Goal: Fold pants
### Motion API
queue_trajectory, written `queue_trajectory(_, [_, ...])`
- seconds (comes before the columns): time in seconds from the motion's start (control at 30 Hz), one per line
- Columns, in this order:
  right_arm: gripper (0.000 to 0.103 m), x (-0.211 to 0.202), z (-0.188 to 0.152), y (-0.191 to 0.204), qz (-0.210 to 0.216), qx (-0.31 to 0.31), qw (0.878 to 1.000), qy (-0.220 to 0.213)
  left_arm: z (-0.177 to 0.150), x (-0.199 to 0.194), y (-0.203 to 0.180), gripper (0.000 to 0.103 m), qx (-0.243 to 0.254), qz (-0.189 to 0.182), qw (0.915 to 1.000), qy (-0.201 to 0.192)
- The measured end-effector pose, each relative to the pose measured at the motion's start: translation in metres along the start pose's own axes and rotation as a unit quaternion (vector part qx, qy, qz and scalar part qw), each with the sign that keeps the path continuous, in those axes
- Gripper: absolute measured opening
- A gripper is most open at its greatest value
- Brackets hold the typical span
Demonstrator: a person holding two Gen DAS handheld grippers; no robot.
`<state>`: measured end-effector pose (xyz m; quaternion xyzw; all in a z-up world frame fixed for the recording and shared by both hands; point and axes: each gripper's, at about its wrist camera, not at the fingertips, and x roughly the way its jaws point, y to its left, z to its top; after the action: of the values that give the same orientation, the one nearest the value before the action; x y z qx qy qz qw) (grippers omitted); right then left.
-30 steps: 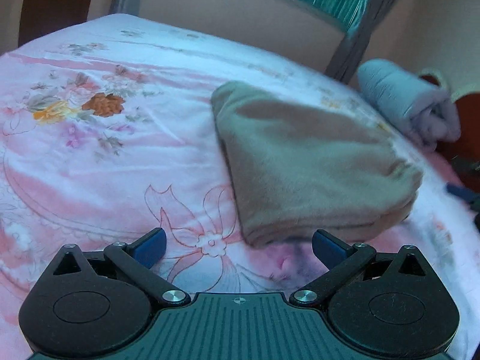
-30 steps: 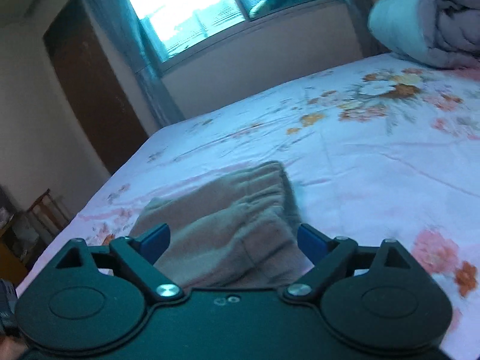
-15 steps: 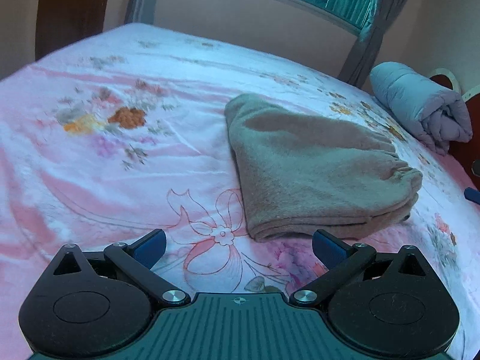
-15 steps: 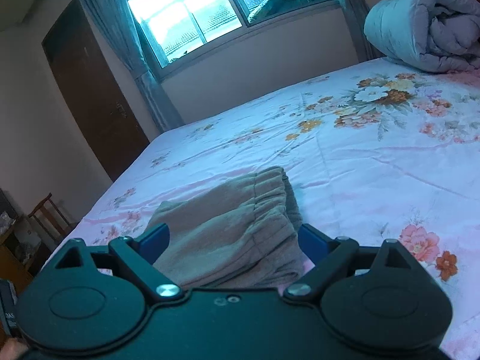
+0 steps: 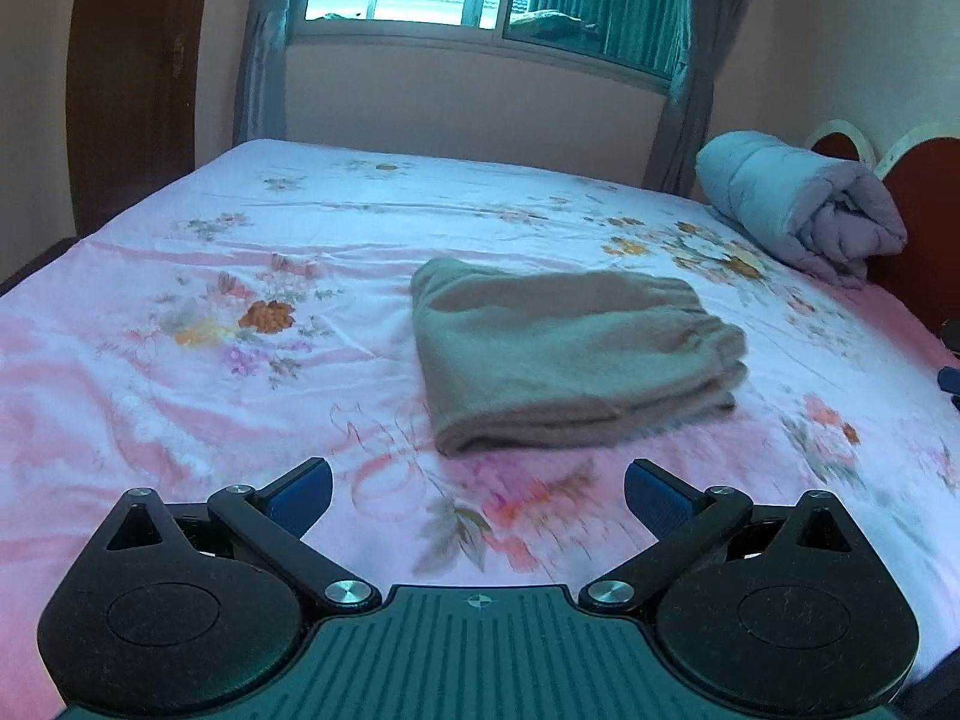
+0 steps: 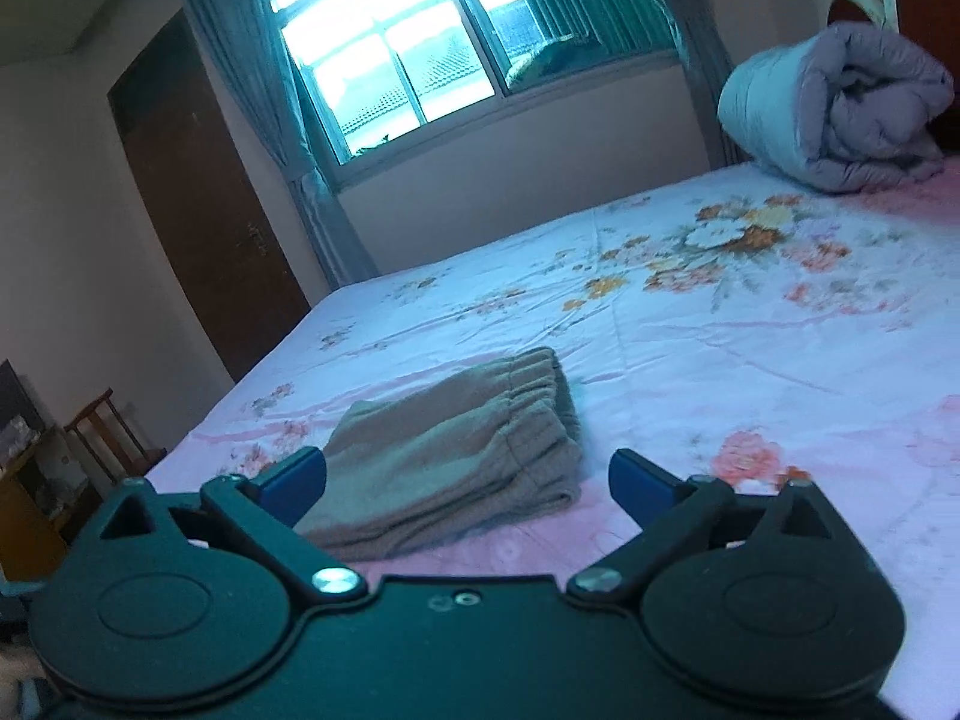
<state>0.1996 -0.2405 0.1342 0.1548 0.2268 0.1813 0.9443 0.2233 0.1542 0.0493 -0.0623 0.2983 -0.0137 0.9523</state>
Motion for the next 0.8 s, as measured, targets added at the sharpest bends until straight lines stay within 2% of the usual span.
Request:
queue_trajectory(0.1, [0.097,-0.03,-0.013,-0.003,-0.015,-0.022,0.999,-0.021,-0.018,-0.023,-0.008,0.103,-0.002,0.006,0.9999,-0.01])
queue_trajectory(0.27, [0.097,-0.075,-0.05,-0.006,-0.055,-0.079,0.994,-0.054,-0.06,-0.063,-0.021,0.103,-0.027,0.006,0.9981,-0.054])
queue_trajectory(0.33, [0.097,-0.087,-0.063,-0.005,-0.057,-0.096,0.992,-0.063,-0.075,-0.076,-0.029,0.103,-0.036,0.007,0.9969,-0.07])
queue_trajectory(0.43, [0.097,-0.098,-0.08,0.002,-0.071,-0.128,0.988,-0.054,-0.094,-0.096,-0.049,0.103,-0.018,0.011,0.9954,-0.094])
queue_trajectory(0.53, [0.097,-0.112,-0.095,0.009,-0.067,-0.143,0.985,-0.064,-0.108,-0.113,-0.069,0.103,0.012,0.02,0.9914,-0.129])
queue_trajectory(0.73, [0.097,-0.121,-0.115,0.016,-0.067,-0.145,0.985,-0.06,-0.13,-0.137,-0.093,0.103,0.041,0.037,0.9818,-0.182])
queue_trajectory(0.8, [0.097,-0.119,-0.116,0.017,-0.066,-0.145,0.985,-0.058,-0.132,-0.142,-0.094,0.103,0.044,0.031,0.9797,-0.193])
